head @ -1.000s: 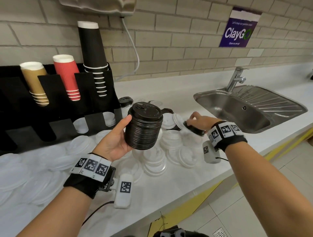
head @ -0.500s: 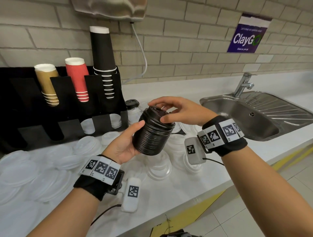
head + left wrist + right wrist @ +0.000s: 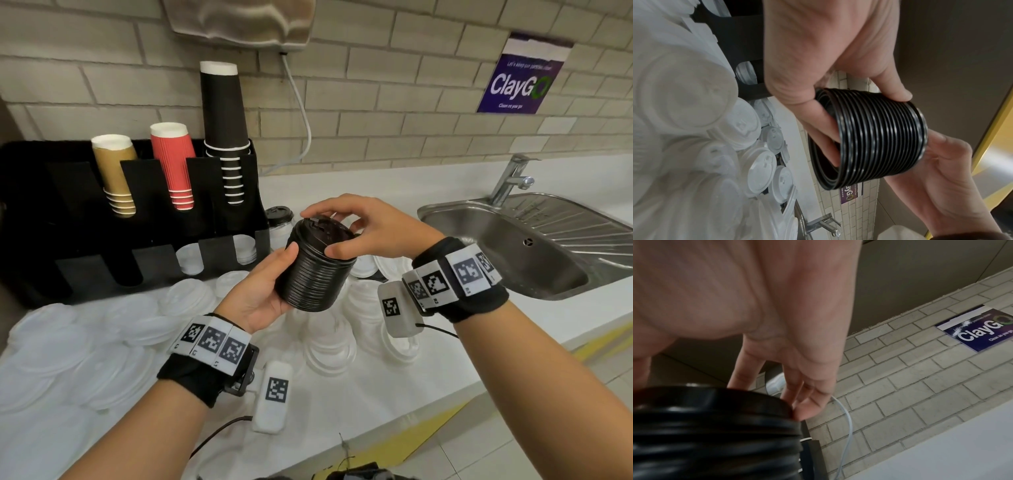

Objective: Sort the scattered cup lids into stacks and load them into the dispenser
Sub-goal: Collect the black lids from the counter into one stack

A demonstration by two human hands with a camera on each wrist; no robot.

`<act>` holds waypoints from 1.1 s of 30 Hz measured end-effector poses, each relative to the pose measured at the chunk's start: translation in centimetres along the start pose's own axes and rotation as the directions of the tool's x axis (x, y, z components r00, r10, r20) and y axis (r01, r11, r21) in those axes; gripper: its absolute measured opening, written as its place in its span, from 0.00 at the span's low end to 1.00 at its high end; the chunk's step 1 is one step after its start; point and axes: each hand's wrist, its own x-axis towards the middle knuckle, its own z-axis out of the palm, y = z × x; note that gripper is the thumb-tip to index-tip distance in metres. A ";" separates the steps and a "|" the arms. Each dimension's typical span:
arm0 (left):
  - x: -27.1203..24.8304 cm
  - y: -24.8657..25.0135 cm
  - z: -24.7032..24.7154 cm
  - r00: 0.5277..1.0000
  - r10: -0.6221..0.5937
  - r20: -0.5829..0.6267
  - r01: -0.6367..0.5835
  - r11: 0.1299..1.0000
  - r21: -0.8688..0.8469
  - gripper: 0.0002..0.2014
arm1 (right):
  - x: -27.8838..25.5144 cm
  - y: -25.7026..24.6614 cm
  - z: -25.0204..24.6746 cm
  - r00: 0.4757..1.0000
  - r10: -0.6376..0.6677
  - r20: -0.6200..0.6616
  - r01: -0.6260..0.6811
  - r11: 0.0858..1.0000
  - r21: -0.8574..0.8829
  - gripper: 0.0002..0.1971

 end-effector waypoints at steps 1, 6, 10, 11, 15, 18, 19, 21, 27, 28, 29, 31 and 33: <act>0.0 0.1 0.0 1.000 0.009 0.002 -0.009 1.000 0.001 0.28 | 0.2 0.0 0.0 1.000 -0.008 0.001 0.008 1.000 -0.016 0.26; 0.2 0.4 0.0 0.998 0.033 0.056 -0.031 0.999 -0.030 0.23 | 0.5 0.3 -1.3 1.000 0.004 0.009 -0.004 0.999 0.047 0.28; 0.4 1.0 -0.4 0.995 0.066 0.080 -0.062 0.997 -0.048 0.21 | 1.5 4.2 -3.8 0.958 0.194 -0.211 -0.174 0.978 0.112 0.20; 0.4 1.2 -0.6 0.994 0.075 0.081 -0.071 0.996 -0.053 0.21 | 1.8 5.7 -4.2 0.938 0.294 -0.186 -0.296 0.955 0.014 0.22; 0.4 1.4 -1.5 0.992 0.101 0.076 -0.098 0.994 -0.046 0.20 | 2.0 12.2 -3.6 0.726 0.688 -0.012 -0.598 0.622 -0.505 0.45; 0.4 1.6 -2.2 0.992 0.110 0.064 -0.107 0.993 -0.045 0.21 | 2.2 15.1 -2.2 0.707 0.704 0.061 -0.575 0.624 -0.528 0.52; 0.3 1.7 -2.4 0.992 0.113 0.056 -0.110 0.993 -0.042 0.21 | 2.4 15.7 -1.7 0.722 0.688 0.076 -0.563 0.648 -0.513 0.53; 0.3 1.8 -2.7 0.992 0.120 0.040 -0.118 0.992 -0.033 0.20 | 2.8 16.5 -1.0 0.750 0.658 0.069 -0.535 0.664 -0.522 0.54; 0.2 1.9 -3.2 0.992 0.122 0.016 -0.121 0.992 -0.025 0.20 | 4.2 17.0 0.4 0.816 0.578 0.007 -0.382 0.548 -0.744 0.49; 0.2 1.9 -3.2 0.992 0.123 0.017 -0.123 0.992 -0.024 0.20 | 4.4 16.9 0.7 0.829 0.559 -0.003 -0.351 0.517 -0.781 0.47; 0.1 1.8 -3.3 0.992 0.125 0.018 -0.124 0.992 -0.024 0.20 | 4.5 16.8 0.9 0.842 0.539 -0.011 -0.327 0.494 -0.805 0.45; 0.1 1.7 -3.3 0.992 0.128 0.016 -0.128 0.992 -0.021 0.19 | 4.6 16.5 1.3 0.868 0.495 -0.027 -0.307 0.496 -0.812 0.42; 0.0 1.6 -3.4 0.992 0.129 0.010 -0.129 0.992 -0.016 0.19 | 4.8 16.2 1.5 0.879 0.476 -0.017 -0.321 0.566 -0.759 0.40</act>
